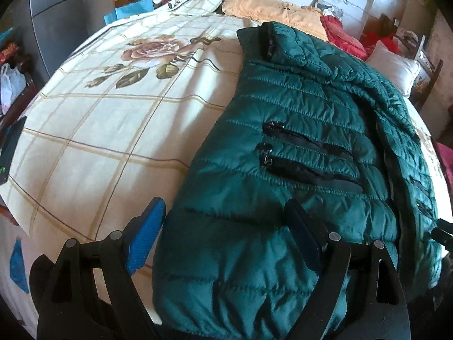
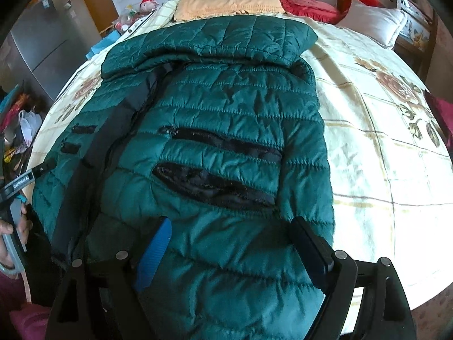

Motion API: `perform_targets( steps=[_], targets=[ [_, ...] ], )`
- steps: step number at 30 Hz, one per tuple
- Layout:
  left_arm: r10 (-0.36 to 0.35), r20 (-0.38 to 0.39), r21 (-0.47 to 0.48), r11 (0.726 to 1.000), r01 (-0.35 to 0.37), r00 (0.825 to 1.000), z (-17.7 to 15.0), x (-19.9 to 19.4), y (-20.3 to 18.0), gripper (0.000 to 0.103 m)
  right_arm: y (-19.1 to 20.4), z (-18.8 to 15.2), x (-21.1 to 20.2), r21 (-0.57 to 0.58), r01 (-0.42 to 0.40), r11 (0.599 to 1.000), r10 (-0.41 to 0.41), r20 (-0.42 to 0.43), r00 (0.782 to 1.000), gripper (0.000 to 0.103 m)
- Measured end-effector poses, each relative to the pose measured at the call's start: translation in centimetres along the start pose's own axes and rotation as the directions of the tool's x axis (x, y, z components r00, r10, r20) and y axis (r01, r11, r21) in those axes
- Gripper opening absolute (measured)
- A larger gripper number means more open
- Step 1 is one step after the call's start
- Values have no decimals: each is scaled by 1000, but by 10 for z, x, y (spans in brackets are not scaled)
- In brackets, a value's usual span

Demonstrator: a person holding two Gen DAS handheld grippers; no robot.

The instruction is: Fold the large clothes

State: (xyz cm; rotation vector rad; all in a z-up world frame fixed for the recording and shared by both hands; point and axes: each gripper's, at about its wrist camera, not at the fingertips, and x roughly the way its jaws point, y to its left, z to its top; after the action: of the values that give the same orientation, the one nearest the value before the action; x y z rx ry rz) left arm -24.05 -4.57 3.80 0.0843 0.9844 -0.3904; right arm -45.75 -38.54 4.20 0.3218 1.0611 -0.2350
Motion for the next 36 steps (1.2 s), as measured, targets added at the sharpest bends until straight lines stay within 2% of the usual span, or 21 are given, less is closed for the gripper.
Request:
perform_targets(
  steps=[5,12,15,18,21,31,36],
  targets=[
    [-39,-31,-43,998,38,999,-6,-5,27,86,-8,-15,-15,-10,11,1000,-12,-28,1000,84],
    [-114,-66,-124,987,106,991,-14,-5,48,86,-41,-35,-24,88,-3,996,10,-77,997,84],
    [-140,-86,-114,985,130,986,-18,-2,43,86,-51,-40,-22,151,-72,986,87,-92,992,84],
    [-155,-95,-97,985,146,983,-18,-1,37,86,-52,-44,-16,171,-100,980,121,-113,986,84],
    [-152,-102,-75,987,145,983,-18,0,33,86,-46,-47,-9,195,-196,961,224,-130,966,84],
    [-147,-91,-76,987,140,985,-16,2,36,86,-37,-46,-4,192,-266,945,289,-104,952,93],
    [-161,-135,0,987,162,978,-21,0,25,86,-36,-43,-14,211,-394,895,413,-54,909,92]
  ],
)
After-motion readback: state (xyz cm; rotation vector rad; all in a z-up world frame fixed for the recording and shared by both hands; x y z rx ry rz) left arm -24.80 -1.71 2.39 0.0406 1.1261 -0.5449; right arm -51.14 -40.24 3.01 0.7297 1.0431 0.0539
